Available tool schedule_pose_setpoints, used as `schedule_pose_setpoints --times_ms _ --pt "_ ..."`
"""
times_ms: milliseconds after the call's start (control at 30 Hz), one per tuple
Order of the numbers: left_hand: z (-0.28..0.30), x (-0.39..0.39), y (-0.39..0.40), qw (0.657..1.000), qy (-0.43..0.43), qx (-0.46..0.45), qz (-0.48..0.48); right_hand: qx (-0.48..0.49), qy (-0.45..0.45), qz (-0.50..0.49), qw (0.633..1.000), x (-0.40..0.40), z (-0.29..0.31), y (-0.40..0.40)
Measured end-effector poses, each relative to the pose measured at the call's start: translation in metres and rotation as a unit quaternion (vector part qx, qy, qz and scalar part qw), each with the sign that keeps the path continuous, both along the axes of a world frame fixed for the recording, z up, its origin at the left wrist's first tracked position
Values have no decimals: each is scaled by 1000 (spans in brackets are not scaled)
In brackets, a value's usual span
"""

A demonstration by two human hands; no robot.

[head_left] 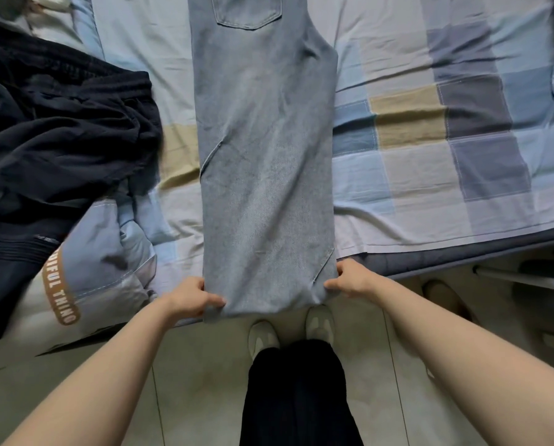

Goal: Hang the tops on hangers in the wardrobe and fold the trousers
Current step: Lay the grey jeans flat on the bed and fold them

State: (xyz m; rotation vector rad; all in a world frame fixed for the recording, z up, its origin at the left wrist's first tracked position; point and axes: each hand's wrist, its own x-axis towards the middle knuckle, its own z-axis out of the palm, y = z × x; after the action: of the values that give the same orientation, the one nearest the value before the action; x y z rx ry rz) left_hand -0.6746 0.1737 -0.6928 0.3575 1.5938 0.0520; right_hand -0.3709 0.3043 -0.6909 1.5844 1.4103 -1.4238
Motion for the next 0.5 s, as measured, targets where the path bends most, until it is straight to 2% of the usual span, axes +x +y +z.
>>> schedule_pose_setpoints --times_ms 100,167,233,267,300,333,367,433,500 --pt "1 -9 2 998 -21 -52 12 -23 2 -49 999 -1 0 0" --pt "2 -16 7 998 -4 -65 -12 -59 4 -76 995 0 0 1" --pt "1 -22 12 987 72 -36 -142 -63 -2 -68 996 1 2 1" --pt "-1 -24 13 965 129 -8 -229 -48 -7 -39 998 1 1 0" --pt "-2 -24 12 942 188 29 -275 -14 -10 -13 1000 0 -1 -1" --pt "-4 -23 11 936 224 64 -263 37 -2 -10 999 -2 -4 -4" --pt "-7 -21 9 946 229 90 -210 82 13 -65 994 -6 -5 -6" --pt "-12 -16 6 978 170 122 -22 113 55 -262 957 -18 -4 -7" --pt "-15 -10 4 976 115 136 124 86 91 -376 918 -29 -3 -4"
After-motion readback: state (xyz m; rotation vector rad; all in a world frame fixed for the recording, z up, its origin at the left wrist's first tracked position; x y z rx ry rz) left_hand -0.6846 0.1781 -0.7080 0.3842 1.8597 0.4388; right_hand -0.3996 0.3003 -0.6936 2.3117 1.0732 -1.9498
